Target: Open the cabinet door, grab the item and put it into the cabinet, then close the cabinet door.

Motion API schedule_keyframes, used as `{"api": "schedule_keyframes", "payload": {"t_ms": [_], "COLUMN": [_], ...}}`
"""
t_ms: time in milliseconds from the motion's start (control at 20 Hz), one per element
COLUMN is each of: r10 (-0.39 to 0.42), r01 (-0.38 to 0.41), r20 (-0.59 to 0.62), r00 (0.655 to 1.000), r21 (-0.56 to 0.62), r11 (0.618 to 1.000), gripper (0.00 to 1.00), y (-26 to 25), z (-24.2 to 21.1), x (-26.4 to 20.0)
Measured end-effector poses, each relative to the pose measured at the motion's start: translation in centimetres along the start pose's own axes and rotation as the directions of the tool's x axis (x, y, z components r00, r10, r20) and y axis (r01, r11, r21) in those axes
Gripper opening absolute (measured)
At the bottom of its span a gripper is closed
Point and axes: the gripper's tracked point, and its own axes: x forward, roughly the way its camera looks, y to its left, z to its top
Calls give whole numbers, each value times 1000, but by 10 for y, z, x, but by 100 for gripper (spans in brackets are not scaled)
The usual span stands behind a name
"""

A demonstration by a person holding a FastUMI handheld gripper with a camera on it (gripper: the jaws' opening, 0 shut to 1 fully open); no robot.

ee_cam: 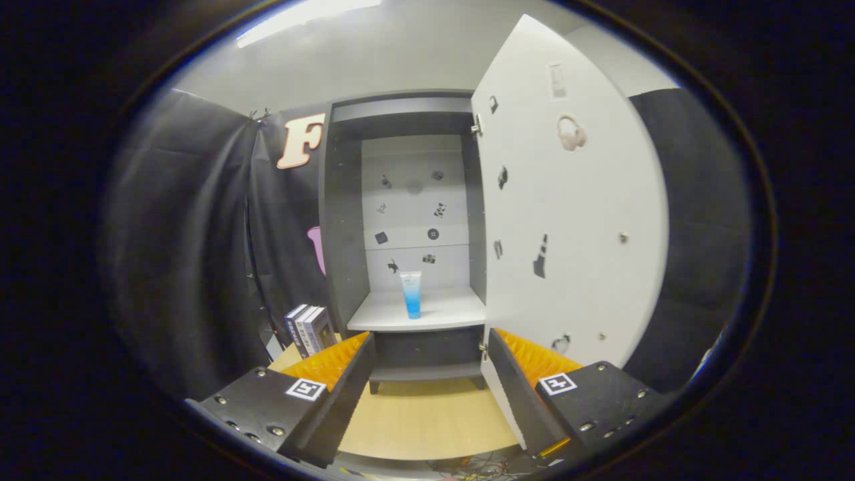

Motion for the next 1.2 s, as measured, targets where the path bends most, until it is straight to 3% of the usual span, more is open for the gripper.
{"api": "schedule_keyframes", "payload": {"t_ms": [350,650,850,1000,1200], "r10": [-159,-289,-309,-282,-284], "r01": [158,289,309,282,284], "r20": [10,-5,-5,-12,-8], "r00": [987,957,951,959,959], "r21": [45,34,41,28,7], "r11": [986,957,950,959,959], "gripper": [100,100,100,99,98], "y": [-96,-181,-213,-205,-192], "z": [4,1,7,2,4], "x": [-58,-62,-38,-12,-12]}}
